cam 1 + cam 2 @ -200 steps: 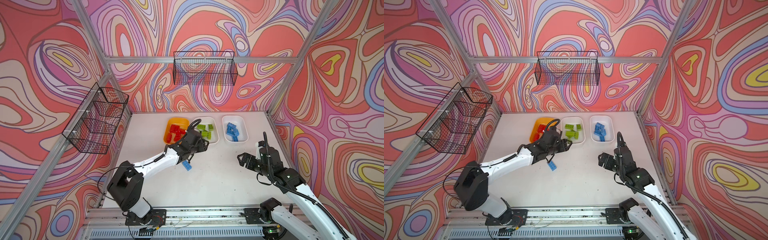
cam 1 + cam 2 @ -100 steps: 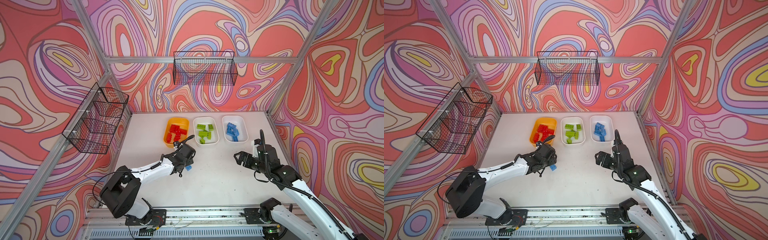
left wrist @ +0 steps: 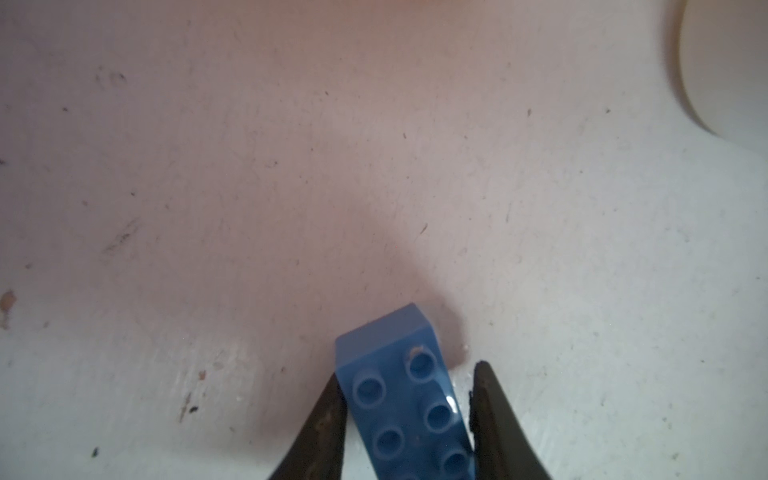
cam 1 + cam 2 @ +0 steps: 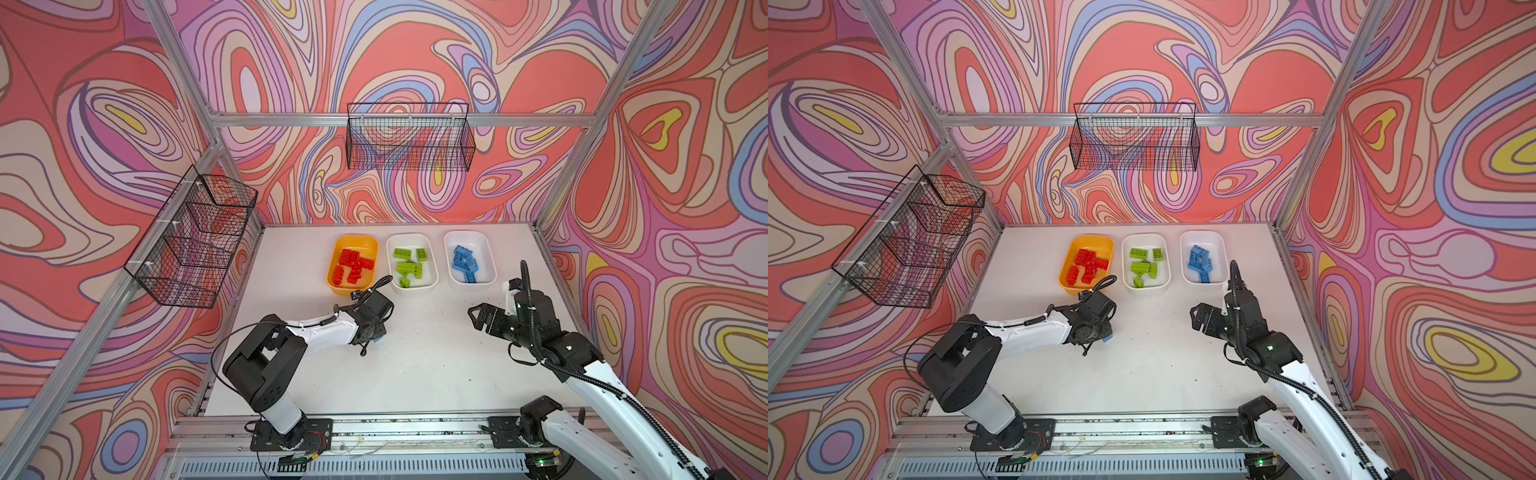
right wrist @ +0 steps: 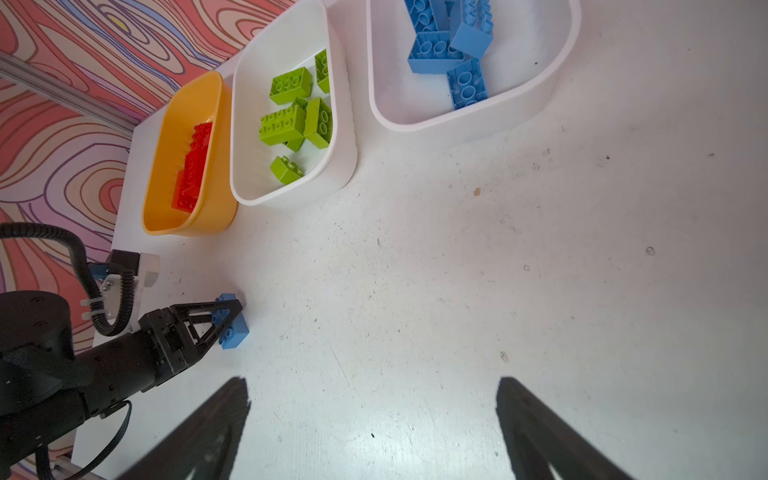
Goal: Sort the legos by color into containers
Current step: 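Carry the light-blue brick with the left gripper and drop it into the blue-brick tub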
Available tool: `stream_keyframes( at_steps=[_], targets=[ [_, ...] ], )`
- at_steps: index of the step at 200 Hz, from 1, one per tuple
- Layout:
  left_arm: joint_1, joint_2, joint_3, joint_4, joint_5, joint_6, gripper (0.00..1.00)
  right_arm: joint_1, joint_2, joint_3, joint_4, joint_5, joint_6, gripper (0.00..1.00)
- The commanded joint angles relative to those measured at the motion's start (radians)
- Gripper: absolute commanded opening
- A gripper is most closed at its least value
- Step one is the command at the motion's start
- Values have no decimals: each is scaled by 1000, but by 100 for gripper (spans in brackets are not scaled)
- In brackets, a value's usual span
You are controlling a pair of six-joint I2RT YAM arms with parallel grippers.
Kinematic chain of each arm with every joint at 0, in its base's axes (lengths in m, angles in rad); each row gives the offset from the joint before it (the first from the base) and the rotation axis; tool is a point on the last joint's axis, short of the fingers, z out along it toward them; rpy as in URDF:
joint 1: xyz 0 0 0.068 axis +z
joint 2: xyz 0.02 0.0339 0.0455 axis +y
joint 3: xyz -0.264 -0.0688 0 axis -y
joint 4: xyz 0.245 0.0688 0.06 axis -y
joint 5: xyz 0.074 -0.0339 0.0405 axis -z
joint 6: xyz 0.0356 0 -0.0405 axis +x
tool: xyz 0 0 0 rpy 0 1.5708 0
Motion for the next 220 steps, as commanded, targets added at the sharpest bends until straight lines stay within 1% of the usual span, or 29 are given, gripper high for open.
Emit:
stream_keyframes(
  at_steps=[1,20,38,58,79,98,117,153,177,199,220],
  targets=[
    [-19,18,27,-93,5,-10,22,-1,7,-39,32,-2,-1,98],
    [-46,32,86,-175,-23,15,16,-1,24,-53,60,-6,1,98],
    [-71,48,152,-232,-44,41,15,-1,51,-38,75,-18,-6,98],
    [-83,65,201,-249,-42,58,15,-1,66,-16,77,-25,-16,98],
    [-93,87,258,-250,-29,81,15,-1,47,-11,62,-10,-19,98],
    [-96,124,340,-244,-13,127,15,-1,12,-17,42,9,-13,98],
    [-96,188,479,-249,0,195,16,-1,-18,-12,13,30,-7,98],
    [-97,377,858,-262,49,330,16,-1,-60,10,-42,66,1,98],
    [-98,515,1078,-221,101,396,17,-1,-77,23,-71,90,9,98],
    [-96,635,1230,-174,137,425,18,-1,-89,38,-92,103,18,98],
    [-97,727,1312,-96,179,431,19,-1,-99,49,-106,117,26,98]
  ],
)
